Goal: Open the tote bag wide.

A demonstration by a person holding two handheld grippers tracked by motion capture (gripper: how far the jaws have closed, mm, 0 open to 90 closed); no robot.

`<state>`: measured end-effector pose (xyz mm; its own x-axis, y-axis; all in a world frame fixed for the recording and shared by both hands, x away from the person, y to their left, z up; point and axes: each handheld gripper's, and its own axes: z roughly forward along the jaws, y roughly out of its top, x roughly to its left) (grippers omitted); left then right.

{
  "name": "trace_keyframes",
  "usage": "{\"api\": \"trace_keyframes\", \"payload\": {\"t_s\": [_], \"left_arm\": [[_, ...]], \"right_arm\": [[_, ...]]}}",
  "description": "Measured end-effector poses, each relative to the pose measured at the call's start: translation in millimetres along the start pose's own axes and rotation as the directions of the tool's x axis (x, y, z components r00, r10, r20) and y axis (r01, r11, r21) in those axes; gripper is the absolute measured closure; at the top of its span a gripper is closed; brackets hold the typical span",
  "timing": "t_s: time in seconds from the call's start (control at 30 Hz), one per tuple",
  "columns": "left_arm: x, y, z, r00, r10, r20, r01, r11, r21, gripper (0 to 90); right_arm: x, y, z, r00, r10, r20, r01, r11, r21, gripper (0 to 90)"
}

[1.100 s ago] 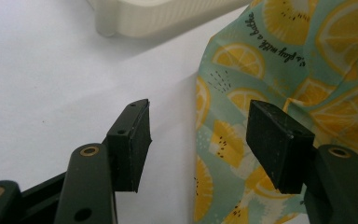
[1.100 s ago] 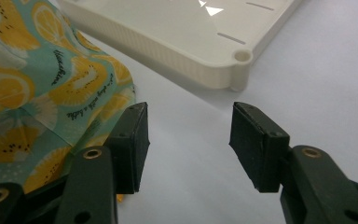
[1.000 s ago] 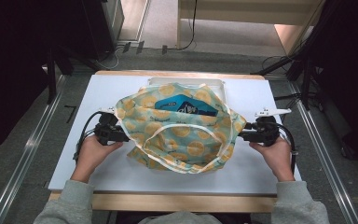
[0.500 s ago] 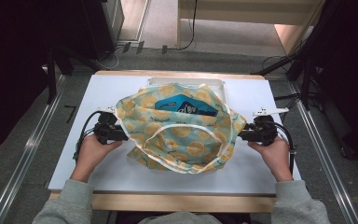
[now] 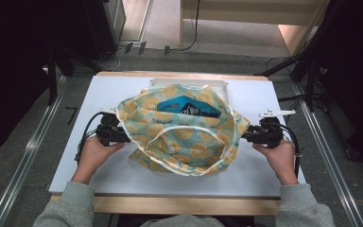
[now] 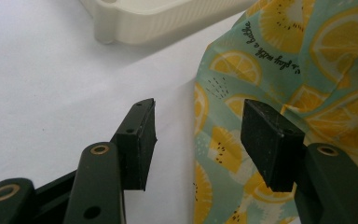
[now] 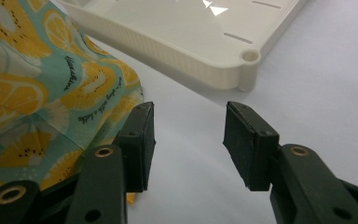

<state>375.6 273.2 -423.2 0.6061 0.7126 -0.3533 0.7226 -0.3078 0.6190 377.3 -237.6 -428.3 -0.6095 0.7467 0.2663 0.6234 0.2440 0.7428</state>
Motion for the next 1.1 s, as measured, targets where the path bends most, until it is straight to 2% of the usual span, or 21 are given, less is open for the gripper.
{"api": "trace_keyframes", "payload": {"t_s": [0.23,0.27,0.37,0.5,0.67,0.73,0.8,0.9,0.97,1.1], "left_arm": [[0.6,-0.6,0.7,0.9999,0.012,0.001,-0.012,0.9997,0.021,44.9],[0.5,-0.4,0.2,0.9999,0.015,0.002,-0.015,0.9997,0.020,44.9],[0.9,-0.3,-1.4,0.9999,0.008,0.010,-0.008,1.0000,0.006,44.9],[3.3,-0.7,-6.9,0.9999,0.007,0.013,-0.006,1.0000,-0.006,45.5],[2.6,0.5,-13.3,0.9995,0.022,0.022,-0.021,0.9997,-0.015,50.4],[2.2,3.0,-16.9,0.9985,0.033,0.043,-0.033,0.9993,-0.017,52.3],[2.4,4.3,-18.4,0.9984,0.034,0.045,-0.033,0.9993,-0.014,54.3],[0.2,9.3,-25.0,0.9970,0.056,0.054,-0.057,0.9984,-0.001,59.1],[-3.5,15.8,-32.3,0.9943,0.094,0.051,-0.094,0.9955,0.011,62.2],[-6.8,24.9,-41.6,0.9918,0.114,0.058,-0.115,0.9932,0.018,68.5]], "right_arm": [[1.8,0.3,1.2,0.9999,-0.005,-0.011,0.006,1.000,0.008,52.3],[2.1,0.7,1.8,1.0000,-0.006,-0.007,0.006,1.000,0.011,49.8],[1.9,0.9,1.9,0.9999,0.001,-0.015,-0.001,1.000,0.011,49.5],[1.8,1.3,-1.1,0.9996,-0.024,-0.016,0.025,0.999,0.021,49.5],[-0.4,3.6,-7.0,0.9985,-0.053,-0.012,0.054,0.998,0.022,49.8],[-0.9,6.2,-10.4,0.9987,-0.051,-0.007,0.051,0.998,0.025,50.3],[-1.2,9.7,-14.4,0.9991,-0.041,-0.013,0.042,0.999,0.023,51.9],[-0.9,14.5,-19.2,0.9989,-0.043,-0.019,0.044,0.999,0.024,51.9],[0.3,23.5,-29.0,0.9983,-0.042,-0.039,0.043,0.999,0.004,51.3],[4.0,36.5,-41.0,0.9965,-0.067,-0.049,0.067,0.998,0.001,52.7]]}}
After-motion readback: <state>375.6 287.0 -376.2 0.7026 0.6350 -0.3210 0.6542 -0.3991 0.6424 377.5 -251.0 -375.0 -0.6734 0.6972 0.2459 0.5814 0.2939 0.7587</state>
